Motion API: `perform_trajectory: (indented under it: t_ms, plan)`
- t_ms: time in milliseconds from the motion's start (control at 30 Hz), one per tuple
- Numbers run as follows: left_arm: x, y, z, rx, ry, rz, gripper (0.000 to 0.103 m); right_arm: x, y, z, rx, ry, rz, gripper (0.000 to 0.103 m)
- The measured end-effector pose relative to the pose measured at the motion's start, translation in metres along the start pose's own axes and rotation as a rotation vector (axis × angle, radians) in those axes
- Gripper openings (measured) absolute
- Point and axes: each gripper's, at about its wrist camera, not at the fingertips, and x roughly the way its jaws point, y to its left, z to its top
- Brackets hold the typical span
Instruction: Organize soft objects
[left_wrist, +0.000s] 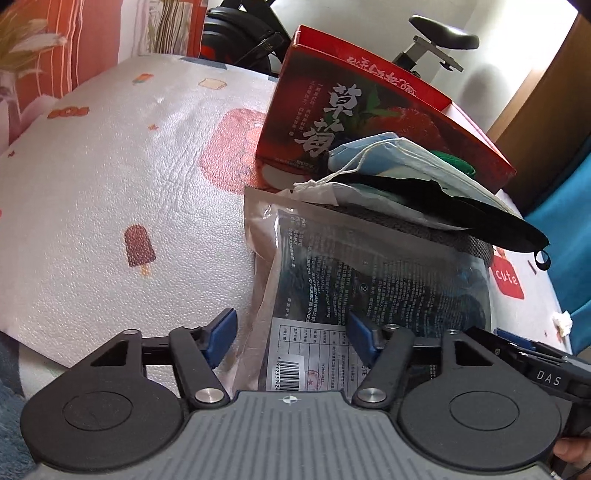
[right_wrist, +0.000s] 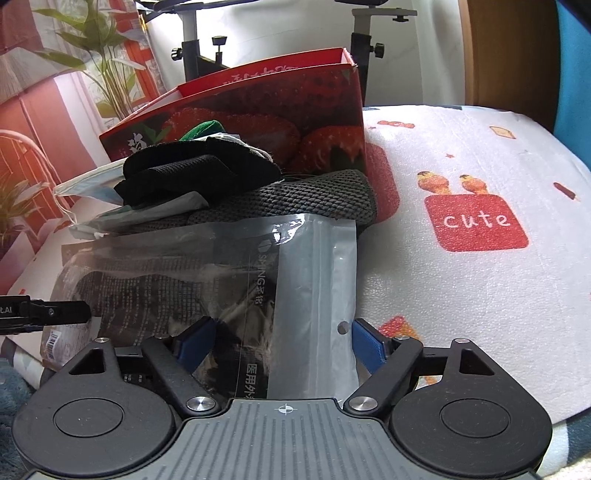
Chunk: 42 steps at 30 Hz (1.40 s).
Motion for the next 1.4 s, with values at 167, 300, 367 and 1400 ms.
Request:
perform_trajectory:
  t_ms: [167,300,367,1400]
  plan:
    - [0.001,0.0,-0.002,0.003,-0.005,-0.022,0.058,-0.001,0.002,0.0,-0.021,-0.011,0.017,0.068]
    - [-0.001,-0.003,-0.003,0.013,-0.006,-0.022,0.057,-0.004,0.011,0.0,-0.087,-0.022,0.006,0.064]
    - [-0.001,-0.003,-0.003,0.011,-0.006,-0.023,0.057,-0.004,0.011,0.0,-0.095,-0.023,-0.007,0.066]
    - [0.001,-0.003,-0.002,0.043,-0.006,-0.032,0.059,-0.004,0.014,0.005,-0.12,-0.019,0.072,0.043]
